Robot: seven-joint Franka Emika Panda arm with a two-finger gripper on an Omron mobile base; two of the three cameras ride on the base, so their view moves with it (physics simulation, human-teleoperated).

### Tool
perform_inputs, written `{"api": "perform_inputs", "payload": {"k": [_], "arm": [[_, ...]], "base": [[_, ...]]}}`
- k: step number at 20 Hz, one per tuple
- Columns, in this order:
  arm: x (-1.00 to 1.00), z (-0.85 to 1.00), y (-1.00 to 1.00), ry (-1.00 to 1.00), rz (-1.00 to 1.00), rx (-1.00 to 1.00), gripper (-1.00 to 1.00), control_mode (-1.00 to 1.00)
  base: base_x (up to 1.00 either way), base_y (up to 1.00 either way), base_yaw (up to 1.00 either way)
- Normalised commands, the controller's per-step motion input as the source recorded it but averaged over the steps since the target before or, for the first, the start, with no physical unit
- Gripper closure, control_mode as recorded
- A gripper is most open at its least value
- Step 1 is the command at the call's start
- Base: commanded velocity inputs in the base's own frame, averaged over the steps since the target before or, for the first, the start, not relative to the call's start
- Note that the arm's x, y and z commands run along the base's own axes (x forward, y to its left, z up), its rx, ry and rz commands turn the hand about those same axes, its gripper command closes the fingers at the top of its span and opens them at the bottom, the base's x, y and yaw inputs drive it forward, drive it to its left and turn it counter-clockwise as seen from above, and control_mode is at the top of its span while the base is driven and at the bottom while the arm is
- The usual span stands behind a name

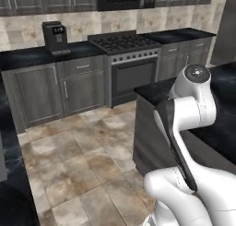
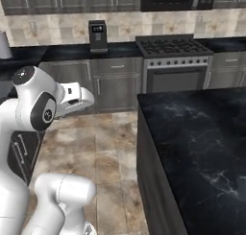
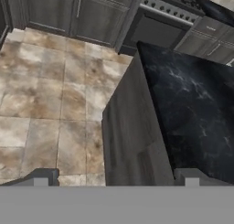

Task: Pick the bar and boxed food from the counter and place them in the cabinets closest to them.

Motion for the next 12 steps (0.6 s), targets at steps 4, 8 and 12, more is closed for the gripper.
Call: {"api": "perform_inputs", "payload": {"k": [4, 8, 12], "arm": [[0.0, 0.0, 0.0, 0.0, 0.0, 0.0, -1.0, 1.0], [0.0, 0.0, 0.0, 0.0, 0.0, 0.0, -1.0, 1.0], [0.0, 0.0, 0.0, 0.0, 0.0, 0.0, -1.0, 1.0]], "base": [[0.0, 0.0, -0.35], [0.0, 0.0, -0.29], [0.0, 0.0, -0.23]]}}
